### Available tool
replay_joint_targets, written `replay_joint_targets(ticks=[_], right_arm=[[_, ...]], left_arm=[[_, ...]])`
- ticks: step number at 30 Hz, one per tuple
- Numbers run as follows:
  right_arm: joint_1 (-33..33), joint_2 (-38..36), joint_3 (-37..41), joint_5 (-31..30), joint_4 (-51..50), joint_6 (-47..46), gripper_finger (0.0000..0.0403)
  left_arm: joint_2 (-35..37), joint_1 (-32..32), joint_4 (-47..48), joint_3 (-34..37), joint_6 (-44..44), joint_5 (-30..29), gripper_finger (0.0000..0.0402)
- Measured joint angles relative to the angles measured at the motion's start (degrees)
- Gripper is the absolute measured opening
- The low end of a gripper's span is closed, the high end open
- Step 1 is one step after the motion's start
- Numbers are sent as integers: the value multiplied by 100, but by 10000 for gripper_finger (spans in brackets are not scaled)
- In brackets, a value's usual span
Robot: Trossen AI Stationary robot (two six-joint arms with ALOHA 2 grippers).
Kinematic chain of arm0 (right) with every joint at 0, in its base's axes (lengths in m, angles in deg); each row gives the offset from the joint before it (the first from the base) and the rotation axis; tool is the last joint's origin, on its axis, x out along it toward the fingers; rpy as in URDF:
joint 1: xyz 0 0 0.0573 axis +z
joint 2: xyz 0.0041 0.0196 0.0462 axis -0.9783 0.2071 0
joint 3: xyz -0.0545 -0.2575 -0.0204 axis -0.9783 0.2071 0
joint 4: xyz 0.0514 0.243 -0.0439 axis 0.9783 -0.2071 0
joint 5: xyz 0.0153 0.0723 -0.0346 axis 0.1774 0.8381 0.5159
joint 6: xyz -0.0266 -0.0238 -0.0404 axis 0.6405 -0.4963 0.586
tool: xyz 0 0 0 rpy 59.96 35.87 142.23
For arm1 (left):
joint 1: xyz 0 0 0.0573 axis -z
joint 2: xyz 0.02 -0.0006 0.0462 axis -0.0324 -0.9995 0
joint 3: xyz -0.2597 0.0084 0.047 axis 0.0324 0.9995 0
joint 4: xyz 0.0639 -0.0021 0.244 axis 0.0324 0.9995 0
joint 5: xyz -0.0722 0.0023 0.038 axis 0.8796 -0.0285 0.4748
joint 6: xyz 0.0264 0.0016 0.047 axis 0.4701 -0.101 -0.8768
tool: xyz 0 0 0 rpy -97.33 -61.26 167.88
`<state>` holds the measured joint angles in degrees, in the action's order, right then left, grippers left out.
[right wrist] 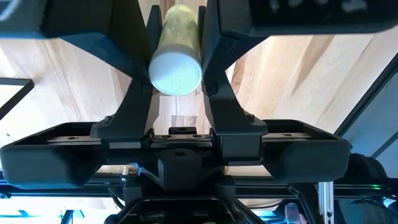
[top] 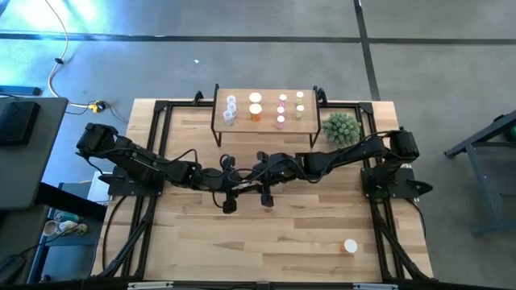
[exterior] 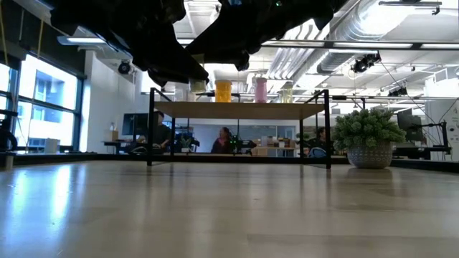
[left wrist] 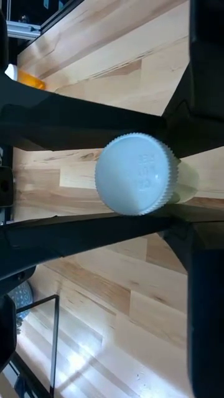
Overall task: Pick and place medicine bottles onto shelf by color
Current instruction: Put the yellow pill bottle aligned with the other yellow pill bottles on the shelf
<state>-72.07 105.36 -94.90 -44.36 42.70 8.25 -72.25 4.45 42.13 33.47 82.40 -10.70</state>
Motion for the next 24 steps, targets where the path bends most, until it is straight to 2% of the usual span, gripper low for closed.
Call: replay_joint_targets(ticks=[9, 15, 19, 24], right_arm=[[0, 0, 0, 10, 0, 0, 109], [2, -34, 0, -64, -75, 0, 108], [-41, -197, 0, -292, -502, 1, 108], [-156, -600, 0, -591, -934, 0, 108]], left_arm=[[0, 0, -7, 2, 0, -51, 127], [0, -2, -35, 2, 0, -87, 178], [0, -2, -38, 2, 2, -144, 216], [0, -2, -19, 2, -27, -319, 236]])
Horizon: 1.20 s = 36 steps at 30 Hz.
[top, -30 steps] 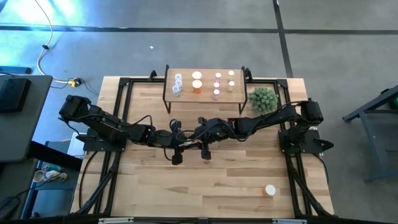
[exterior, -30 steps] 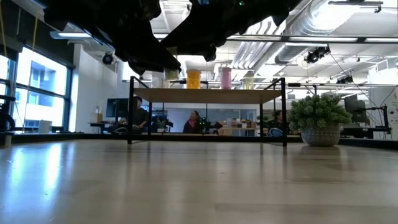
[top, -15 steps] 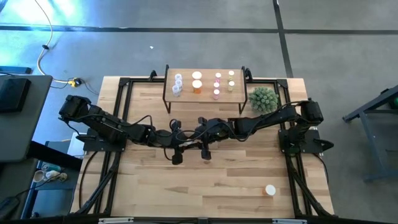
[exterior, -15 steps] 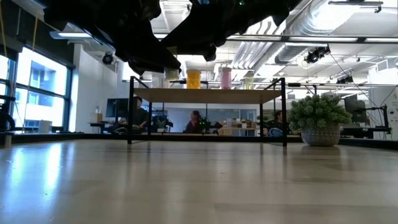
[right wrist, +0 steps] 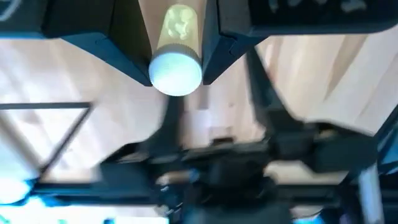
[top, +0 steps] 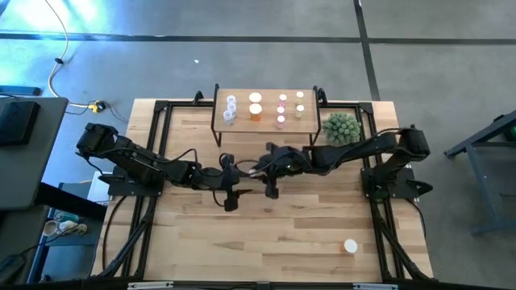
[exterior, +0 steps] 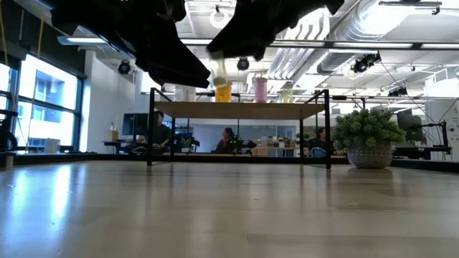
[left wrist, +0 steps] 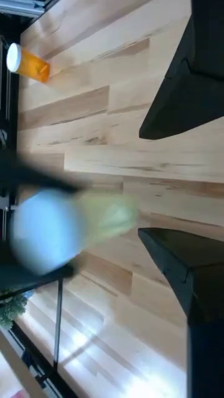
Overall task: Pick and place medicine bottles onto shelf by color
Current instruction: Put the yellow pill bottle aligned with the other yellow pill bottles on the shelf
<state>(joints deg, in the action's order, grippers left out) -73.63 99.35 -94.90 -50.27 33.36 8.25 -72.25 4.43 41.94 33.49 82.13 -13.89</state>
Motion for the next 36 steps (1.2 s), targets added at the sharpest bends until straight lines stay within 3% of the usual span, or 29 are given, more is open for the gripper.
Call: replay_joint_targets(ticks=[12, 21, 24, 30, 36], right_arm=[[-340, -1726, 0, -1230, -932, 354, 108], [-394, -2829, 13, -2596, -1611, 624, 108], [-502, -2985, 548, -2873, -1427, 514, 108], [-955, -3138, 2020, -2901, 73, -9, 108], [-1241, -3118, 2883, -2797, 1325, -219, 108]], left_arm=[[0, 0, 59, 0, -163, 11, 236], [2, 0, 112, 0, -163, 15, 236], [2, 0, 133, 0, -165, 15, 236], [2, 0, 141, 0, -165, 17, 236], [2, 0, 141, 0, -165, 19, 236]])
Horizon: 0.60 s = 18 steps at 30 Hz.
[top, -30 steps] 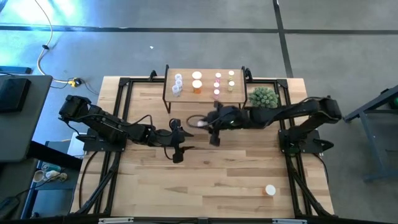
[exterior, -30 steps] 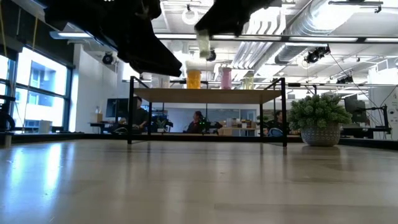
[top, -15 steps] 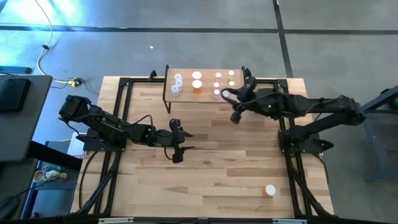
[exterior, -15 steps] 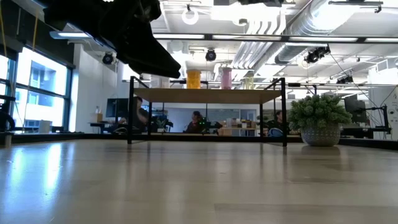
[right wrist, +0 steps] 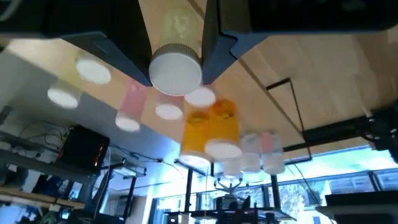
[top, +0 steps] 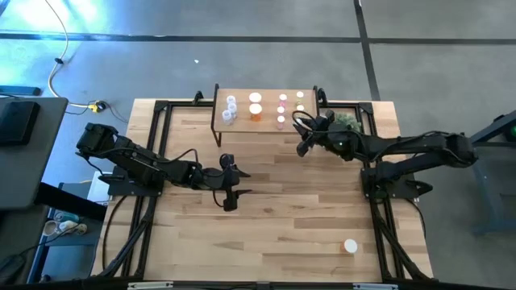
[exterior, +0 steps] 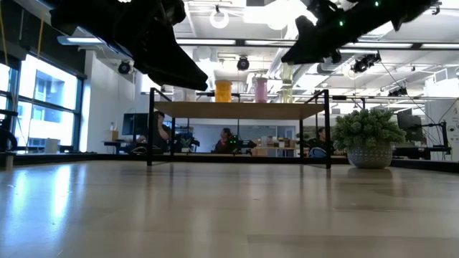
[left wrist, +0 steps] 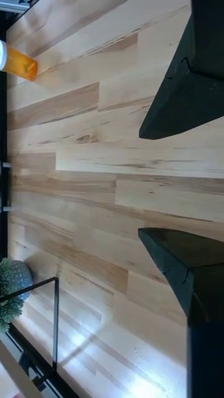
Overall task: Pick and place medicine bottles onto shelf by color
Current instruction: Put the yellow pill bottle aligned with the other yellow pill bottles on the shelf
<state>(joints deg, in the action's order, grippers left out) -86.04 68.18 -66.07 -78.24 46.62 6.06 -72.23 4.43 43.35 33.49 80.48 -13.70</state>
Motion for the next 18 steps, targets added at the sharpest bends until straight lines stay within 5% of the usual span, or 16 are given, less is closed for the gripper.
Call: replay_joint_targets(ticks=[18], right_arm=[[-474, 2, 431, 237, 199, -157, 108]], left_arm=[[0, 0, -9, 0, 1, -1, 235]])
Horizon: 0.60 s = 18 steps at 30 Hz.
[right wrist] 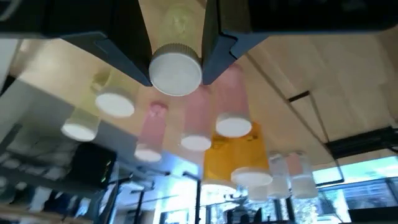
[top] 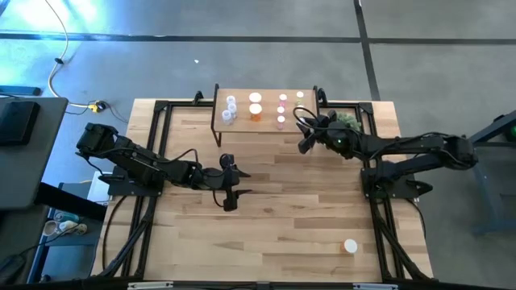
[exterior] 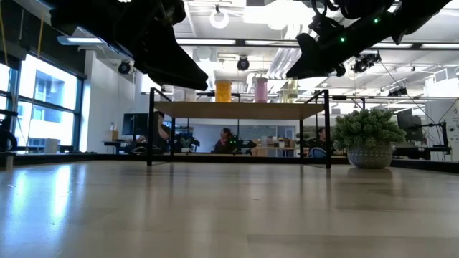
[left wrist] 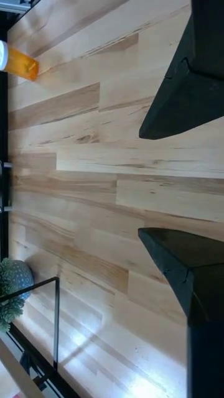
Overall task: Pick and place medicine bottles onto shelf by color
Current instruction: Put the yellow pill bottle aligned with the other yellow pill bottles on the shelf
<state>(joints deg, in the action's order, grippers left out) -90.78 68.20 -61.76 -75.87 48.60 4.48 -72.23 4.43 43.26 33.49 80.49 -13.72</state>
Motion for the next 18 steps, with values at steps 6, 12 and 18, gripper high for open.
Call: replay_joint_targets(ticks=[6, 12, 18], right_arm=[[-150, 0, 0, 174, -157, -165, 108], [-282, 27, 0, 281, -248, -226, 108], [-470, 23, 0, 547, -300, -266, 108]], left_arm=[[0, 0, 0, 0, -1, 0, 235], [0, 0, -2, 0, -1, 0, 235], [0, 0, -2, 0, -1, 1, 235]])
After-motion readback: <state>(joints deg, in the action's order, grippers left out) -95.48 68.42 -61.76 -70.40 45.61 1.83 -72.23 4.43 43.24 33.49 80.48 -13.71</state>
